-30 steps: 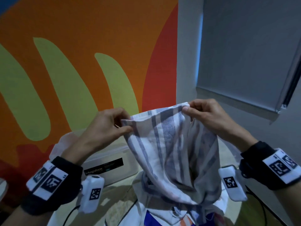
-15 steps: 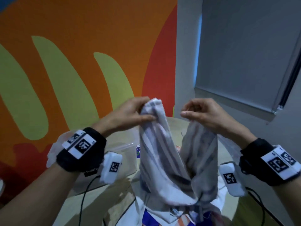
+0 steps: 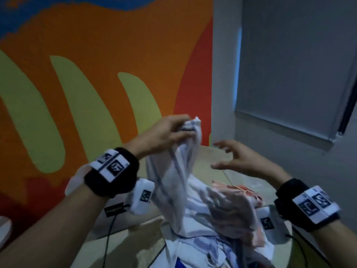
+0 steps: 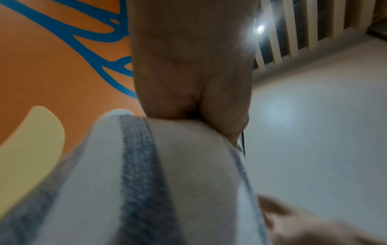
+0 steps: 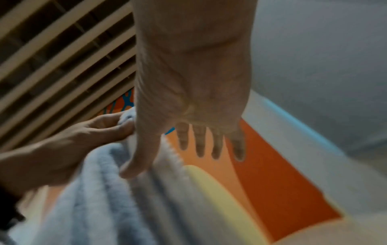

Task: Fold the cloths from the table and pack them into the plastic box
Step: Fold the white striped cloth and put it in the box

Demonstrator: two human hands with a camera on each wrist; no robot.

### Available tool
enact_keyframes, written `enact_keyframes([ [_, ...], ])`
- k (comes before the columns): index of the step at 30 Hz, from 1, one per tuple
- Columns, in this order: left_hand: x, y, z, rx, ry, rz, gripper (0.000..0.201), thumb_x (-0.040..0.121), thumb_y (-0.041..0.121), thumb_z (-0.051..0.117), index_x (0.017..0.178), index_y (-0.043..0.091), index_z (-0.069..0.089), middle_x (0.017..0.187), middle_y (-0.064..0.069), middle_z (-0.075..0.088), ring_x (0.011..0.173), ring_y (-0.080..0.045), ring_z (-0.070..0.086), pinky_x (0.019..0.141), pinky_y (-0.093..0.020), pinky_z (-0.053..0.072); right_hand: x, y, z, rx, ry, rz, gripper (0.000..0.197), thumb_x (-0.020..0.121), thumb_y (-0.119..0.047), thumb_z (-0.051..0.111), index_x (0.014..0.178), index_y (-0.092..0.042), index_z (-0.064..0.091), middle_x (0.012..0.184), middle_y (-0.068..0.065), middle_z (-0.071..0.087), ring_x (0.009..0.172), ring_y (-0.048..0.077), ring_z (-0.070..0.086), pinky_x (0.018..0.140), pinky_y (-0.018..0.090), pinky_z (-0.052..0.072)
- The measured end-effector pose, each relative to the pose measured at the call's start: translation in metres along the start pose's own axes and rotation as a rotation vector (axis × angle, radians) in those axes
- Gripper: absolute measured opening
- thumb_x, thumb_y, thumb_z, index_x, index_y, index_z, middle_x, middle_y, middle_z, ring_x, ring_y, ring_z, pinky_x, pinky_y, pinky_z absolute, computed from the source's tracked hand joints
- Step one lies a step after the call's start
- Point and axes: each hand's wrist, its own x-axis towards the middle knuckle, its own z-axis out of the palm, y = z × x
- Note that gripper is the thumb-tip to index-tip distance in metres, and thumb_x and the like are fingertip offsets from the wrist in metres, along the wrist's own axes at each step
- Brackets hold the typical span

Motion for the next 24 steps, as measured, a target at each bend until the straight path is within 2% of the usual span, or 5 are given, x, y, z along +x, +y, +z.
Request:
enact_keyframes([
  [5,0.010,0.020,0.022,-0.164,-0.058,0.034,0.026,0.092,0.030,0.078,0.084,0.010,0.064,0.071,0.011,0.058,0.065,-0.005,0.051,0.061,-0.029,0.041,-0.001,-0.049,0.017,0.562,-0.090,-0.131,0.029,0.085,0.000,0.077,0.104,-0.022,0.077,0.099,-0.009,0.077,0.096,0.005,0.071,0.084,0.022,0.055],
  [10,-0.020,0.005,-0.002,0.054,-0.327,-0.269,0.021,0.084,0.030,0.084,0.077,0.013,0.073,0.061,0.011,0.064,0.052,-0.006,0.053,0.049,-0.024,0.039,0.001,-0.037,-0.010,0.660,0.169,-0.103,0.021,0.094,-0.008,0.066,0.075,-0.006,0.074,0.073,0.004,0.071,0.064,0.012,0.062,0.060,0.024,0.050],
  [16,-0.016,-0.009,0.005,-0.830,0.120,-0.334,0.030,0.096,-0.011,0.045,0.116,-0.008,0.069,0.115,-0.027,0.072,0.104,-0.032,0.071,0.089,-0.037,0.060,0.001,-0.037,-0.020,0.530,0.003,0.005,0.050,0.082,-0.042,0.083,0.095,0.005,0.073,0.093,0.022,0.076,0.080,0.024,0.070,0.072,0.035,0.052],
  [21,-0.008,0.011,0.028,-1.155,0.170,-0.375,0.027,0.106,0.016,0.054,0.119,-0.004,0.067,0.078,-0.009,0.063,0.054,-0.011,0.058,0.042,-0.018,0.043,0.002,-0.052,-0.020,0.579,0.046,0.021,0.022,0.090,-0.021,0.078,0.089,0.001,0.077,0.087,0.017,0.078,0.074,0.023,0.073,0.065,0.029,0.055],
  [24,-0.008,0.018,0.024,-0.857,-0.066,-0.338,0.032,0.092,0.031,0.077,0.107,0.004,0.069,0.070,-0.004,0.050,0.054,-0.008,0.038,0.042,-0.017,0.029,0.006,-0.060,-0.024,0.613,0.071,0.028,0.015,0.091,-0.015,0.075,0.089,0.000,0.077,0.085,0.014,0.078,0.072,0.022,0.074,0.062,0.028,0.055],
])
